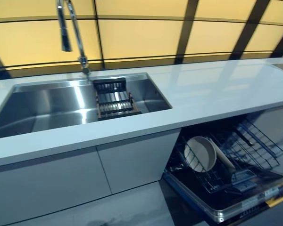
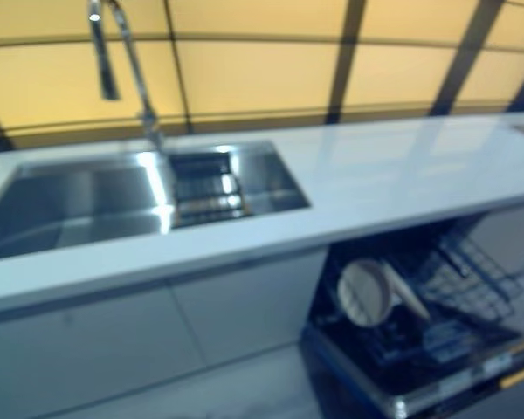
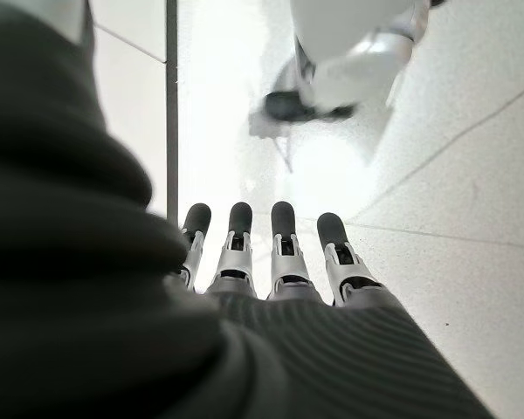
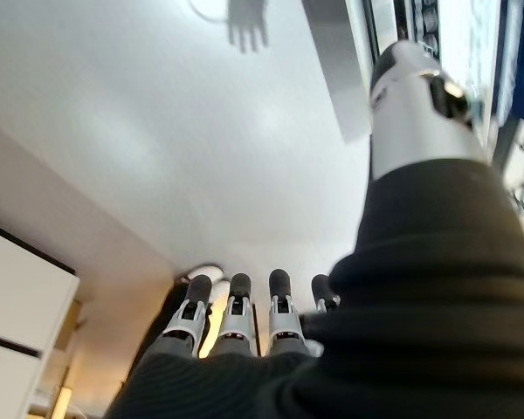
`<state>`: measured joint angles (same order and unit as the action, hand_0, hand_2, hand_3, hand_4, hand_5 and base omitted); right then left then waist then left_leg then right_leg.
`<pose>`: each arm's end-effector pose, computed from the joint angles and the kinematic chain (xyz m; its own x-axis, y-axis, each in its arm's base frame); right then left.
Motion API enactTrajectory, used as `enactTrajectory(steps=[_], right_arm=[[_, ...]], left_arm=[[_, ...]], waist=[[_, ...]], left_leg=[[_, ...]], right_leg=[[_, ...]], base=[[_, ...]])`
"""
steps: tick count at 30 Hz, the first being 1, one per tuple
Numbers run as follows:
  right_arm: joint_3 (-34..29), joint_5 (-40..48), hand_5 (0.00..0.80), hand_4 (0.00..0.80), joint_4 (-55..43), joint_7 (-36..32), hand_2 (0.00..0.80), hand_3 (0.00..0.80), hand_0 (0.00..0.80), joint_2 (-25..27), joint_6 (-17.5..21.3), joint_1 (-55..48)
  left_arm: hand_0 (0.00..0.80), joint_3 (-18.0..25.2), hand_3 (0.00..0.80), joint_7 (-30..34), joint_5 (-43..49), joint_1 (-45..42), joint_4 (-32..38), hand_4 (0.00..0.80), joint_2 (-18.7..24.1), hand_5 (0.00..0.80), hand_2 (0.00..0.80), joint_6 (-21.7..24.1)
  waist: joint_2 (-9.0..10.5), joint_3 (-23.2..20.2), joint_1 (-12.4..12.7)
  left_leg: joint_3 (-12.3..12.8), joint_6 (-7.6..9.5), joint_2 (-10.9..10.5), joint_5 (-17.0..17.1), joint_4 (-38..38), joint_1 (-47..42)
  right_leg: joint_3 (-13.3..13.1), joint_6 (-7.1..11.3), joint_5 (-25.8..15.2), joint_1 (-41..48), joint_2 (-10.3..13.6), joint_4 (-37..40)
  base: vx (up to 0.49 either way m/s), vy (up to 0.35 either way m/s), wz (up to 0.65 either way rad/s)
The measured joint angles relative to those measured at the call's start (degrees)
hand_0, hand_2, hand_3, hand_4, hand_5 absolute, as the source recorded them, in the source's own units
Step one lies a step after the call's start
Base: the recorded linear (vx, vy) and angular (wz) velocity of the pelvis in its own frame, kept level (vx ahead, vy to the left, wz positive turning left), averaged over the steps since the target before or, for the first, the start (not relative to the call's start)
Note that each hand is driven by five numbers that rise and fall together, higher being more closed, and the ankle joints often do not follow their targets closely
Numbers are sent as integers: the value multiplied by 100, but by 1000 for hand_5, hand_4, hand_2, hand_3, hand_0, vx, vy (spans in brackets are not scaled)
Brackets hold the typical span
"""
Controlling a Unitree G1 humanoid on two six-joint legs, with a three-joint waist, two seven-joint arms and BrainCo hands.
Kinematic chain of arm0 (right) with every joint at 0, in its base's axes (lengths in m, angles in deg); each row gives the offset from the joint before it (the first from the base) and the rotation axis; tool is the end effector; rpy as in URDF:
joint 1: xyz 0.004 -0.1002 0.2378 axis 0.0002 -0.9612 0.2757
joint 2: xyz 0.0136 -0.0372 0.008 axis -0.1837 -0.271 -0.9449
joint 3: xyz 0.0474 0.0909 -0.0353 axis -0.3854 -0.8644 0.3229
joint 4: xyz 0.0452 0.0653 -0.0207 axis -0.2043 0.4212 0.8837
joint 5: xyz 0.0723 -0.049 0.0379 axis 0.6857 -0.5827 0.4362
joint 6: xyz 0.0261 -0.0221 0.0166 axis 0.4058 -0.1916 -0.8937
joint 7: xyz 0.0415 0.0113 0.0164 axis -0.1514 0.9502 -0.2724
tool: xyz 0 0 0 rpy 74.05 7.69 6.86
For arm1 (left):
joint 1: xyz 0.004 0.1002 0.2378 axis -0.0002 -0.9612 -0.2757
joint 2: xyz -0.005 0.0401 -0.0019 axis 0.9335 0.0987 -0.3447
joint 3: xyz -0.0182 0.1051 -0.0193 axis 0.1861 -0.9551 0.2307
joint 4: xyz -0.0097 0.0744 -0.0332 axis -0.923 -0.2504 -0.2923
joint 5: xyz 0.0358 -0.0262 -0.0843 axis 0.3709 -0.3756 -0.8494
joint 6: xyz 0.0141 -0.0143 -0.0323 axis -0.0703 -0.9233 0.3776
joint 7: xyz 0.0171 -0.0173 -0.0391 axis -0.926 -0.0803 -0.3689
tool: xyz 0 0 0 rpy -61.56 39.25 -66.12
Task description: Take plates into dishwasher
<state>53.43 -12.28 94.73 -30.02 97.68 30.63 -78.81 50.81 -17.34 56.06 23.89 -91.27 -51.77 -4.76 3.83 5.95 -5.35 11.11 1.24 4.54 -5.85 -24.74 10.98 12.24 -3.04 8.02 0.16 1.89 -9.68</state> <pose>0.0504 -0.4169 -0.0022 -0.0266 -0.6964 -0.7171 0.3031 0.6780 -0.6697 0.0630 0.2879 -0.0976 0.2204 0.2598 -0.9402 -0.3507 0.9205 0.1722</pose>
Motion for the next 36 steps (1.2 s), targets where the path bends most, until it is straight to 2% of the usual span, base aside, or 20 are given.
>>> enactTrajectory(steps=[2,4,5,6,7,9,11,14,15,17,18,19,20,23,25,29,32,36], right_arm=[[-34,414,0,0,7,49,0,0,0,-119,8,-16],[-124,638,0,0,-5,15,0,0,0,-222,11,-92],[-198,762,0,0,18,-6,0,0,0,-287,22,-181],[-292,976,0,0,62,-4,0,0,0,-376,55,-292],[-292,1195,0,0,125,-8,0,0,0,-486,90,-357],[-293,1606,0,0,219,-48,0,0,0,-693,101,-320],[-330,2040,0,0,272,-58,0,0,0,-815,183,-162],[-383,2496,0,0,264,-35,0,0,0,-1039,271,-125],[-387,2664,0,0,272,-28,0,0,0,-1116,279,-114],[-350,3015,0,0,259,58,0,0,0,-1258,288,-24],[-302,3134,0,0,259,113,0,0,0,-1339,285,6],[-271,3337,0,0,261,163,0,0,0,-1522,284,11],[-277,3488,0,0,270,201,0,0,0,-1641,299,16],[-274,3891,0,0,264,279,0,0,0,-1791,348,131],[-275,4042,0,0,261,330,0,0,0,-1828,413,200],[-274,4324,0,0,261,387,0,0,0,-1823,484,331],[-262,4763,0,0,251,387,0,0,0,-1684,499,371],[-193,5449,0,0,167,380,0,0,0,-1424,534,430]], left_arm=[[0,-2,0,12,2,29,21,0,-25,0,0,51],[0,-7,0,56,4,106,45,0,-26,0,0,40],[0,-77,0,87,4,254,81,0,8,0,0,44],[0,-313,0,65,4,443,120,0,33,0,0,42],[0,-488,0,43,4,586,257,0,35,0,0,46],[0,-516,0,15,3,675,386,0,22,0,0,58],[0,-509,0,-1,3,685,333,0,28,0,0,58],[0,-503,0,-4,-3,629,297,0,108,0,0,63],[0,-495,0,-4,-14,613,284,0,145,0,0,60],[0,-435,0,1,-25,528,265,0,179,0,0,61],[0,-371,0,0,-46,468,237,0,202,0,0,69],[0,-289,0,-8,-107,369,204,0,260,0,0,62],[0,-225,0,-39,-175,352,205,0,275,0,0,71],[0,-232,0,-50,-256,266,201,0,181,0,0,54],[0,-236,0,-48,-278,270,216,0,110,0,0,56],[0,-250,0,-41,-277,245,404,0,44,0,0,65],[0,-254,0,-45,-277,295,470,0,47,0,0,66],[0,-256,0,-58,-278,434,532,0,67,0,0,72]], waist=[[-20,-5,-7],[-97,-47,-70],[-97,-74,-147],[-33,-61,-200],[16,-70,-205],[103,-77,-184],[46,-24,-177],[-152,129,-110],[-285,214,-112],[-412,300,-59],[-419,296,-28],[-340,283,-16],[-296,318,-6],[-379,321,20],[-367,316,21],[-403,324,36],[-498,371,-13],[-654,510,-27]], left_leg=[[-27,-35,-54,-384,-265,-267],[-38,-107,-144,-479,673,-721],[-151,-135,-239,-324,1240,-887],[-344,-69,-427,-74,1588,-943],[-469,-24,-490,91,1781,-928],[-507,14,-595,159,1804,-760],[-489,56,-571,144,1739,-632],[-513,125,-482,74,1655,-641],[-510,142,-428,73,1602,-649],[-520,139,-376,70,1539,-630],[-512,127,-373,63,1511,-628],[-485,64,-406,7,1388,-599],[-538,1,-399,-109,1123,-463],[-592,-156,-157,-242,778,-314],[-636,-205,-116,-274,721,-308],[-653,-209,-109,-276,666,-295],[-638,-269,-130,-317,486,-165],[-611,-177,-201,-397,200,-5]], right_leg=[[74,92,-28,2,51,-15],[69,161,-56,19,13,-22],[-4,239,-24,-36,20,-70],[-99,259,-28,-178,92,-184],[-196,264,-25,-355,137,-270],[-402,416,-76,-492,130,-208],[-463,460,-114,-666,146,-473],[-578,583,-253,-737,152,-713],[-651,564,-288,-843,145,-892],[-821,455,-191,-917,150,-894],[-862,440,-190,-877,171,-756],[-884,458,-255,-745,252,-379],[-933,584,-330,-663,278,-254],[-834,402,-277,-664,45,-319],[-784,307,-154,-658,-14,-447],[-762,261,-41,-771,-15,-730],[-784,291,34,-926,28,-989],[-862,346,120,-1142,150,-1301]], base=[[-102,153,21],[-184,124,36],[-284,45,89],[-311,19,99],[-220,22,76],[-215,20,22],[-189,-23,-3],[-197,-91,3],[-175,-222,1],[-75,-236,4],[-101,-228,-7],[-115,-195,3],[-111,-186,8],[-119,-134,10],[-103,-36,5],[-144,30,3],[-172,49,0],[-181,83,-5]])
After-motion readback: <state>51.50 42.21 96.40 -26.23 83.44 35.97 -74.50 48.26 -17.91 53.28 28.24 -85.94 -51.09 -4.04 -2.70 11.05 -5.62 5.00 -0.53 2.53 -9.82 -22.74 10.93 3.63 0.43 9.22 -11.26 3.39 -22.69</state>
